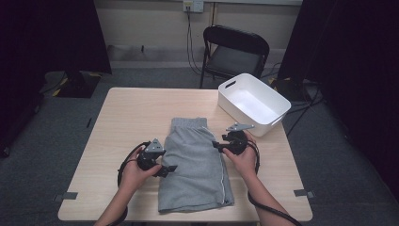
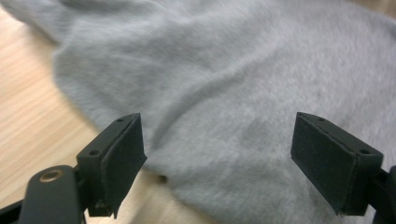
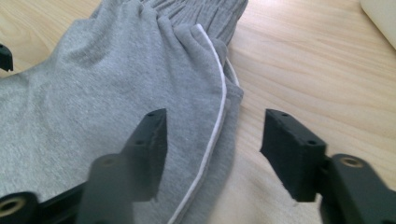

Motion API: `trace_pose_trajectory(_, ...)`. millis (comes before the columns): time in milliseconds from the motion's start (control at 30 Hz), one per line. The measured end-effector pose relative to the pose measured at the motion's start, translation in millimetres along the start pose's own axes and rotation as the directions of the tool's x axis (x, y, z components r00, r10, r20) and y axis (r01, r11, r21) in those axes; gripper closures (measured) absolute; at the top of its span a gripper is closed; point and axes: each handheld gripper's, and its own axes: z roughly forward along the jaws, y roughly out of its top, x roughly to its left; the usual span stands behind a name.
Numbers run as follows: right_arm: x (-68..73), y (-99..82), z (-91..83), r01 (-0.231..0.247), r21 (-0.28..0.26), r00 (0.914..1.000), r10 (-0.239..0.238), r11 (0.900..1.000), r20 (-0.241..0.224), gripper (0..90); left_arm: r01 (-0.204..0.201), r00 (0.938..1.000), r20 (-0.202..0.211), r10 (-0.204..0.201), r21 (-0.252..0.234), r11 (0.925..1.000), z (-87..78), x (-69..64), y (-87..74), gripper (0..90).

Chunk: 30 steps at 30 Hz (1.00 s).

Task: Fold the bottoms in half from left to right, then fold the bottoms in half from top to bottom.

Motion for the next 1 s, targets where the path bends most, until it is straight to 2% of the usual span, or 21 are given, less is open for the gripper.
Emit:
trace_pose_trajectory(33, 0.2, 1.1, -0.1, 0.001, 0.004, 1.0, -0.001, 1.0, -0.002, 36.7, 0.021, 0.9997, -0.011, -0.021, -0.002, 0.9998, -1.1, 3.7, 0.2, 17.3)
trace_pose_trajectory(100, -0.3, 1.6, 0.1, -0.004, -0.001, 1.0, 0.004, 1.0, -0.005, 33.5, 0.02, 0.9993, -0.032, -0.021, -0.014, 0.9997, -2.6, 7.0, 0.6, 17.1)
trace_pose_trajectory(167, -0.7, 2.4, -1.0, 0.006, -0.005, 1.0, -0.006, 1.0, 0.003, 32.1, 0.037, 0.9987, -0.034, -0.037, -0.013, 0.9992, -3.1, 8.8, 1.7, 16.9)
trace_pose_trajectory(267, -3.2, 3.9, -2.5, 0.01, -0.018, 1.0, -0.01, 0.9998, 0.002, 29.1, 0.039, 0.9977, -0.055, -0.04, -0.018, 0.9991, -5.2, 14.1, 6.4, 16.5)
trace_pose_trajectory(367, -6.0, 5.0, -4.2, -0.005, -0.025, 1.0, 0.005, 0.9997, -0.005, 27.8, 0.08, 0.995, -0.059, -0.081, -0.027, 0.9965, -5.9, 19.4, 11.9, 16.7)
trace_pose_trajectory(467, -7.7, 6.9, -4.9, -0.005, -0.022, 1.0, 0.005, 0.9997, 0.001, 27.4, 0.063, 0.9942, -0.085, -0.065, -0.019, 0.9978, -6.5, 24.1, 17.0, 16.7)
trace_pose_trajectory(533, -8.3, 7.9, -4.3, -0.005, -0.019, 1.0, 0.005, 0.9998, 0.0, 27.5, 0.086, 0.9929, -0.08, -0.087, -0.022, 0.9961, -6.1, 25.9, 19.1, 16.1)
trace_pose_trajectory(667, -8.9, 9.7, -2.4, -0.005, -0.022, 1.0, 0.005, 0.9998, 0.005, 27.6, 0.079, 0.9915, -0.103, -0.081, -0.015, 0.9967, -4.5, 31.2, 23.8, 16.1)
trace_pose_trajectory(733, -9.1, 10.7, -0.8, -0.003, -0.026, 1.0, 0.003, 0.9997, 0.003, 28.2, 0.087, 0.9885, -0.122, -0.089, -0.022, 0.9959, -3.5, 35.9, 26.0, 16.1)
trace_pose_trajectory(800, -9.3, 12.0, 1.2, 0.003, -0.027, 1.0, -0.003, 0.9996, 0.009, 28.4, 0.114, 0.9848, -0.129, -0.117, -0.025, 0.9931, -2.1, 40.7, 28.1, 16.2)
trace_pose_trajectory(833, -9.5, 12.6, 2.0, 0.0, -0.026, 1.0, 0.0, 0.9997, 0.006, 28.9, 0.111, 0.9843, -0.136, -0.113, -0.023, 0.9936, -1.4, 43.1, 29.3, 16.7)
trace_pose_trajectory(933, -10.5, 14.5, 5.3, -0.009, -0.035, 1.0, 0.009, 0.9993, 0.0, 29.4, 0.14, 0.9793, -0.143, -0.143, -0.03, 0.9896, 3.2, 46.5, 33.0, 17.4)
trace_pose_trajectory(1000, -10.2, 15.5, 8.4, 0.0, -0.034, 1.0, 0.0, 0.9994, 0.001, 31.1, 0.142, 0.9781, -0.15, -0.144, -0.023, 0.9896, 7.2, 48.6, 34.9, 18.2)
